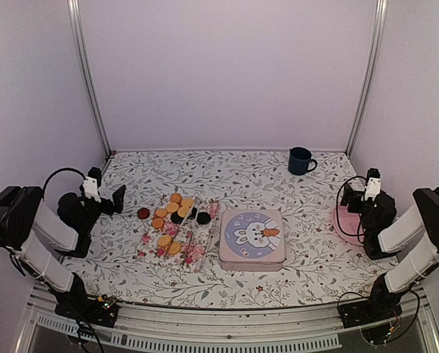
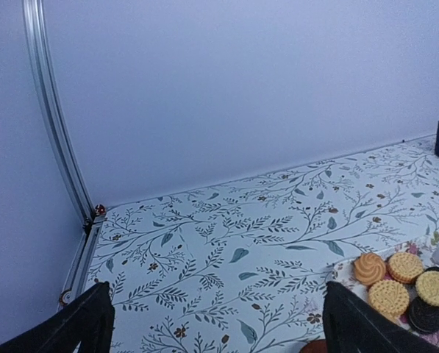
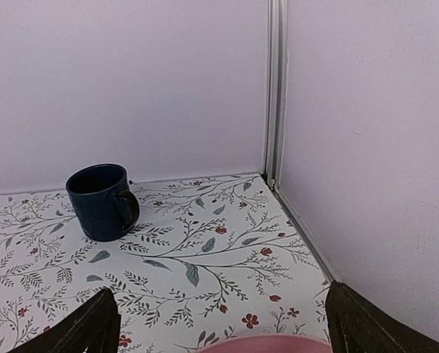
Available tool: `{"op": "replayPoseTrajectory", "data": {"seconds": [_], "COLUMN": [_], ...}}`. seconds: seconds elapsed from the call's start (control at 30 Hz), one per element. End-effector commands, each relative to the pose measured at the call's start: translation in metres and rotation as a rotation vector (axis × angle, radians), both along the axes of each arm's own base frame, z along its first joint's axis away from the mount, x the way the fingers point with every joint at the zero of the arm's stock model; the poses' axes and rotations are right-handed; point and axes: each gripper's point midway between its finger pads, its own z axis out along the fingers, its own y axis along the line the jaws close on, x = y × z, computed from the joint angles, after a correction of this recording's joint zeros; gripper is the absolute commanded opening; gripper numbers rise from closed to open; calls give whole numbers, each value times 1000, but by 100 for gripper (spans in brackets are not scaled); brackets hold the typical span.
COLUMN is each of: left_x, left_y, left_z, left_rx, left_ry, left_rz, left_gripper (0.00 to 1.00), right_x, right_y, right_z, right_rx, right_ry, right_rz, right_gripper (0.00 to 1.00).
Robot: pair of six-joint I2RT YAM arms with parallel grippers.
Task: Pack the cookies
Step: Reset both arms
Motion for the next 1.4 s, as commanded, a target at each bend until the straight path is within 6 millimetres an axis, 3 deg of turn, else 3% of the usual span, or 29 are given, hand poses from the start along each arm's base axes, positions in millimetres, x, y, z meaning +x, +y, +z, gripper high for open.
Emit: {"op": "replayPoseTrajectory", "data": {"seconds": [0.0, 0.1, 0.27, 1.37], "left_x": [-8, -17, -54, -56], "left_y": [-6, -8, -14, -13], "left_z": [7, 11, 24, 25], "left_rx": [26, 30, 53, 51], "left_ry": [-48, -80, -200, -204], "left_rz": [-41, -51, -73, -66], "left_gripper": [99, 99, 99, 99], "right_x": [14, 13, 13, 12], "right_y": [7, 7, 7, 7], "right_z": [11, 12, 12, 13], "right_rx": [-9, -2, -4, -5], "right_ry": [-26, -31, -33, -43], "right_rz": [44, 44, 44, 47], "right_gripper": [99, 99, 99, 99]}}
